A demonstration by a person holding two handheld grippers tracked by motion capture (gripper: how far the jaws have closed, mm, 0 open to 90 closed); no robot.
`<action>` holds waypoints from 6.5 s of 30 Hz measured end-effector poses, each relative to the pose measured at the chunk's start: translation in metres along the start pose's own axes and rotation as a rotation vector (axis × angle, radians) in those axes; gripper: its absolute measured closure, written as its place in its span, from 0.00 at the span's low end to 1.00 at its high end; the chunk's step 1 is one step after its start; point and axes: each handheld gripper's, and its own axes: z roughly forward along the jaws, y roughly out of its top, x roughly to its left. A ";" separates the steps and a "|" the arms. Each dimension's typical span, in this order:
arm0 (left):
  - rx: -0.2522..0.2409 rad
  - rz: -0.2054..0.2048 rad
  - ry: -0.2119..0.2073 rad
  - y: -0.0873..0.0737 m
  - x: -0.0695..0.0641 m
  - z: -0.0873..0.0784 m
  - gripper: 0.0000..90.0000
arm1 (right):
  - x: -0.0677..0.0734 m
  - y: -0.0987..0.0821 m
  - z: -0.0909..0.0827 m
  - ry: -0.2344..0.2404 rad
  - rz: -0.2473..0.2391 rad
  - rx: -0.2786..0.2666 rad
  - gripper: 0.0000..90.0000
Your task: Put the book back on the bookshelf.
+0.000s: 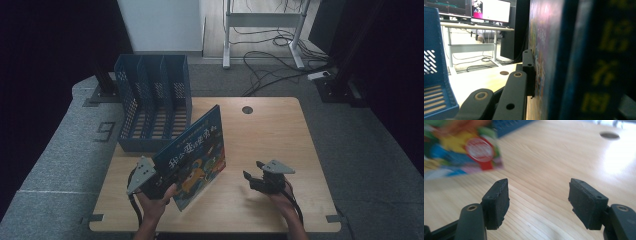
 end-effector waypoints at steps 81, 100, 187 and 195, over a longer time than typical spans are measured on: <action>-0.055 -0.026 0.183 0.072 0.028 -0.026 0.91 | -0.006 -0.013 0.027 -0.118 0.039 0.220 0.32; -0.060 -0.022 0.187 0.082 0.034 -0.018 0.91 | -0.006 -0.013 0.027 -0.118 0.039 0.220 0.32; -0.092 -0.020 0.341 0.105 0.078 -0.005 0.92 | -0.006 -0.013 0.027 -0.121 0.038 0.221 0.32; -0.093 -0.036 0.344 0.106 0.081 0.004 0.92 | -0.006 -0.013 0.027 -0.122 0.039 0.221 0.31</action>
